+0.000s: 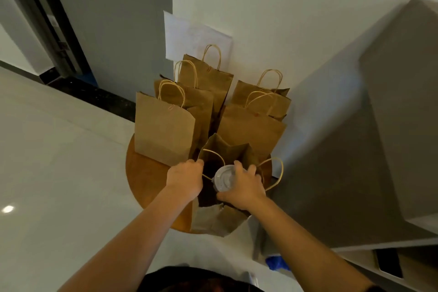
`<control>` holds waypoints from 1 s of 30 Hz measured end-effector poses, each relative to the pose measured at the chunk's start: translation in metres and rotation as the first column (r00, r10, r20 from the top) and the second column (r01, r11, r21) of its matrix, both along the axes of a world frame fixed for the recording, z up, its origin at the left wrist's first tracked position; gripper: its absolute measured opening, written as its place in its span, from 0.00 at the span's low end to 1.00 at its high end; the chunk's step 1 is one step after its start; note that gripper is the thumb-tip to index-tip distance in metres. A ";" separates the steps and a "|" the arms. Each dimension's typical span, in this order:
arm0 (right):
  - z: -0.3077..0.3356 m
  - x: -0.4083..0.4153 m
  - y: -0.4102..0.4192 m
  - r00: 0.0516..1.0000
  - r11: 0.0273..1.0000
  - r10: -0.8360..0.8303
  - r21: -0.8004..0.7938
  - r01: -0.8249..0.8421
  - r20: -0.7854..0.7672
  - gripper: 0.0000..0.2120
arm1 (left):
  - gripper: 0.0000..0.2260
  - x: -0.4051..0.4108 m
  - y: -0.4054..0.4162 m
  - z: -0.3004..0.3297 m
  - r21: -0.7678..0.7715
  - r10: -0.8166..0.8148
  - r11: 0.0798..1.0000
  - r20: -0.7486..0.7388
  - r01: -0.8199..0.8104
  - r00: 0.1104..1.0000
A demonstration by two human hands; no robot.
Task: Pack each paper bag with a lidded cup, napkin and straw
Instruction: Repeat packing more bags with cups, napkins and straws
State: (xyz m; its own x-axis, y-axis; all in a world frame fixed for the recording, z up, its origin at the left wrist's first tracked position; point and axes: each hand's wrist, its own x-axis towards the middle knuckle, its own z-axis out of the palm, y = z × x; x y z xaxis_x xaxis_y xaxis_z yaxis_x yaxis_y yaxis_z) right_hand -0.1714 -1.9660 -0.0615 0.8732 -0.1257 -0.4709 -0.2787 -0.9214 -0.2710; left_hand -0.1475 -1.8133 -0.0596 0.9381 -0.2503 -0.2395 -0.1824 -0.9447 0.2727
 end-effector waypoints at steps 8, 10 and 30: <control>-0.054 0.018 0.007 0.991 0.992 -0.098 0.073 0.104 -0.087 0.52 | 0.13 0.011 0.026 -0.021 -0.077 0.215 0.974 -0.004 -0.215 0.977; -0.066 0.023 0.009 0.990 0.994 -0.089 0.060 0.096 -0.114 0.52 | 0.15 0.012 0.027 -0.024 -0.131 0.202 0.970 -0.032 -0.205 0.979; -0.119 0.025 0.015 0.985 0.991 0.125 -0.030 -0.130 -0.122 0.43 | 0.15 0.008 0.020 -0.015 -0.122 0.169 0.976 -0.097 -0.181 0.981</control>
State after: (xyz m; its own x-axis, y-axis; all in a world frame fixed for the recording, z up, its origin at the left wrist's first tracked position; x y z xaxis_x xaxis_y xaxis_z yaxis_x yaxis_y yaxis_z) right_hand -0.1461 -1.9510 -0.1802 0.8211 -0.0368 -0.5696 -0.1868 -0.9603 -0.2071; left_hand -0.1399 -1.7929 -0.0745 0.9476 -0.1182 -0.2969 0.0119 -0.9153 0.4025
